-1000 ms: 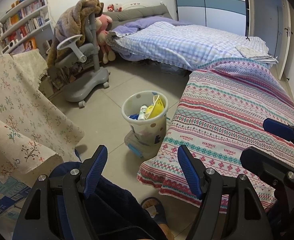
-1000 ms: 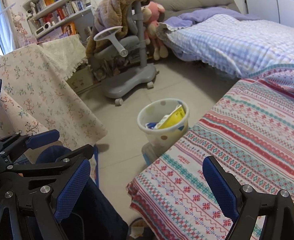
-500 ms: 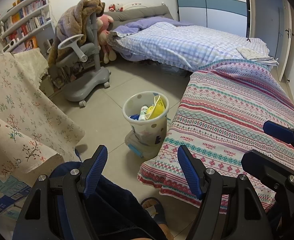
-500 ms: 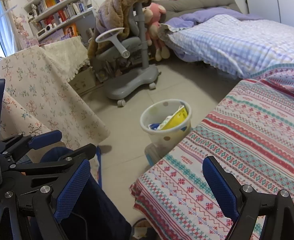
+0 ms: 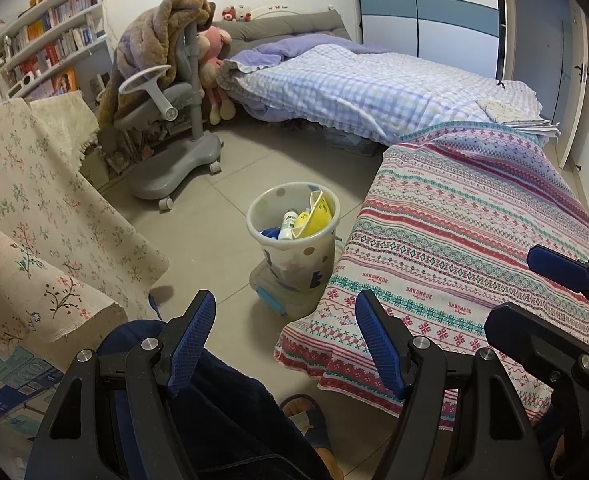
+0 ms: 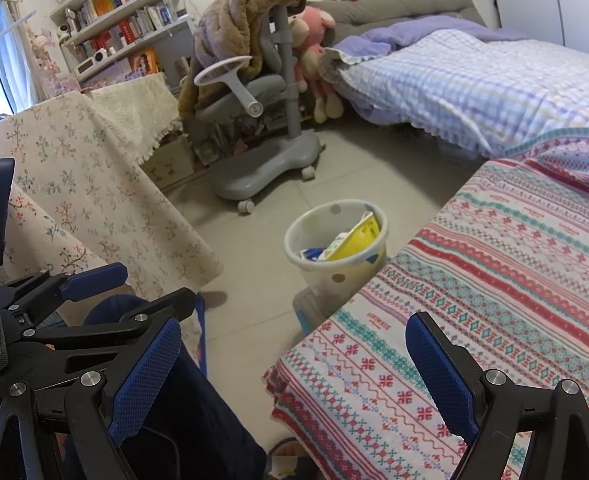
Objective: Collect trash
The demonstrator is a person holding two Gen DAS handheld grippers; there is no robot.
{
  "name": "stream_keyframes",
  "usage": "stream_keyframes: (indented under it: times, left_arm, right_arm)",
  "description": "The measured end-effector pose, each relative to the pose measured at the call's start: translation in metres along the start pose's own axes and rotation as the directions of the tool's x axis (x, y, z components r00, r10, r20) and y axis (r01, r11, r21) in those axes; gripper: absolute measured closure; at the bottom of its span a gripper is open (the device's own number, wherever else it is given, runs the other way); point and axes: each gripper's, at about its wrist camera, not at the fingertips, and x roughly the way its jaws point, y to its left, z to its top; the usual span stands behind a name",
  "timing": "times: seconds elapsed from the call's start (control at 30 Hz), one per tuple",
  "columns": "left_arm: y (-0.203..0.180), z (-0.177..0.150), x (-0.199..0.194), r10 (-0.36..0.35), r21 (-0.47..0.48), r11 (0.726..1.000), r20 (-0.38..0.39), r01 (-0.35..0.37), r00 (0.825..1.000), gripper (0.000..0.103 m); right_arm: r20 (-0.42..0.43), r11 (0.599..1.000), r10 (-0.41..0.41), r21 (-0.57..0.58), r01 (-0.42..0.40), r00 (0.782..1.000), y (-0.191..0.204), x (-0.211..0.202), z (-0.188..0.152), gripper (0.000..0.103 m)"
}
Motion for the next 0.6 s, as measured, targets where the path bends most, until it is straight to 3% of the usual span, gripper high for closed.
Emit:
stream_keyframes:
  times: [0.6]
  left_arm:
    - [-0.0030,-0.0022,0.0009,-0.002,0.001,1.000,-0.011,0.002,1.000,0.028]
  right_arm:
    - [-0.008,1.000,-0.003,0.002,0.003,1.000,0.0012,0.0072,-0.0031,0.008]
